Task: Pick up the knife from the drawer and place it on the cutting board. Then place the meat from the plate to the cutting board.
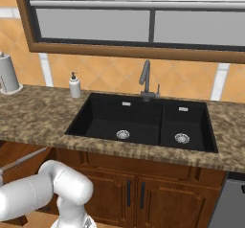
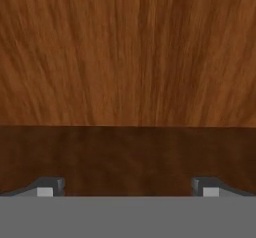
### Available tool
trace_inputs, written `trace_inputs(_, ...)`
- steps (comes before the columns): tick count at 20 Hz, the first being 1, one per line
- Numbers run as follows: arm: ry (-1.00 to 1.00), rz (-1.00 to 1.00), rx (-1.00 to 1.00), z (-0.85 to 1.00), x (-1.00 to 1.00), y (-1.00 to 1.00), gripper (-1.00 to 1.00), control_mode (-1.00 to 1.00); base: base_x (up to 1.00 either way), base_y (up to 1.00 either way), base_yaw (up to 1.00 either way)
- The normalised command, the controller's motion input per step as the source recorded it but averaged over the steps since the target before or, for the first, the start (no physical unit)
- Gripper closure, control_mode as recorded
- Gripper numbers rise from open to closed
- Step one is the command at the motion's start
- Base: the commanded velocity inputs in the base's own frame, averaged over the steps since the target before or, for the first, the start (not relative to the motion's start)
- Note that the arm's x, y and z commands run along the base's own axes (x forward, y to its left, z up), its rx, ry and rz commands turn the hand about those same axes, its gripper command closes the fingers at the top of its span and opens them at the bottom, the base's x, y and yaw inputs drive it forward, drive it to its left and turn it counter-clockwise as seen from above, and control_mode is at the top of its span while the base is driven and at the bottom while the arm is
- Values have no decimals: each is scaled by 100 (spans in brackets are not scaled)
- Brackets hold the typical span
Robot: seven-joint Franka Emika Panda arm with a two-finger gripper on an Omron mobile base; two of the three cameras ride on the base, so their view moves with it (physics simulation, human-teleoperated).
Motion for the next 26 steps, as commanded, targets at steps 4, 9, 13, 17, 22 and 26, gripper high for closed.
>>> trace_inputs(4,4,0,0,-20,-75,0,-100,-100,0,0,0)
trace_inputs(9,2,0,-1,62,-19,6,-100,-100,0,0,0)
trace_inputs(13,2,0,-4,100,38,9,-100,-100,0,0,0)
trace_inputs(17,-2,-10,-10,95,99,24,-100,-100,0,0,0)
trace_inputs(22,-16,-16,-7,46,95,32,-100,-100,0,0,0)
trace_inputs(26,-41,-18,-5,8,36,41,-100,-100,0,0,0)
